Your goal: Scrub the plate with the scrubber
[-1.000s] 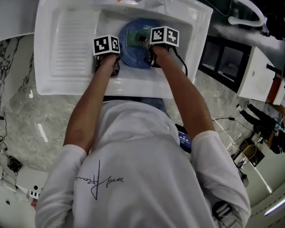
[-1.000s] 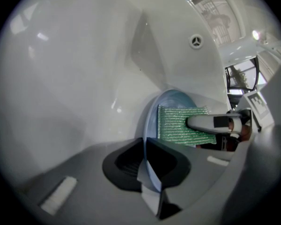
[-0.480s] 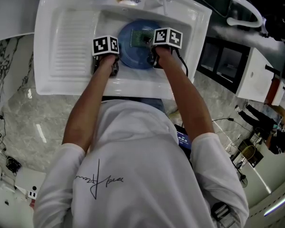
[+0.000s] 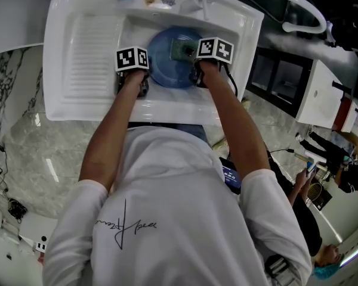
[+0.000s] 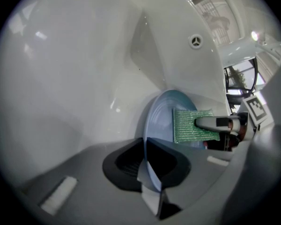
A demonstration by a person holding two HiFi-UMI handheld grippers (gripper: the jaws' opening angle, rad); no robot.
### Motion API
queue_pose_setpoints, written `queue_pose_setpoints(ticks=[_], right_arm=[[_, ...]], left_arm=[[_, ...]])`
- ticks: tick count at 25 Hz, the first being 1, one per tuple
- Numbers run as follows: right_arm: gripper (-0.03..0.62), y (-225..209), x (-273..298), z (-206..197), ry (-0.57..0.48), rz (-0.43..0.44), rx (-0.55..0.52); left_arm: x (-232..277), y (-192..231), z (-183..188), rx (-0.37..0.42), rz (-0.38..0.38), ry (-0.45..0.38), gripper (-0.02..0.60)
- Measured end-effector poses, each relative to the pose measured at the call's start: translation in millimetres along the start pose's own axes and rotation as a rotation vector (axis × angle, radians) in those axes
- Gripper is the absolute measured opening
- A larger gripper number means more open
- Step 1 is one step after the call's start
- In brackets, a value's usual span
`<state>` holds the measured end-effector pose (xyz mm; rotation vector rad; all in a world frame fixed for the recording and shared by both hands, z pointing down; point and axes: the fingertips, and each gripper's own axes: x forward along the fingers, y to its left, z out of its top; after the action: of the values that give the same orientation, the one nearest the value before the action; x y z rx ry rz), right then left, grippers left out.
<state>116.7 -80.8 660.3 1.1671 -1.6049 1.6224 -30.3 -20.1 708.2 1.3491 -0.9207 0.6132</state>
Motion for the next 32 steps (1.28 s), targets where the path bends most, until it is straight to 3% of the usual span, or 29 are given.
queue_pose_setpoints(ticks=[32], right_arm=[[0.063,-58,-58,2,-0.045,-0.268,-0.040]], left_arm=[[-1,-1,1,0.002,0.000,-0.003,0.074]])
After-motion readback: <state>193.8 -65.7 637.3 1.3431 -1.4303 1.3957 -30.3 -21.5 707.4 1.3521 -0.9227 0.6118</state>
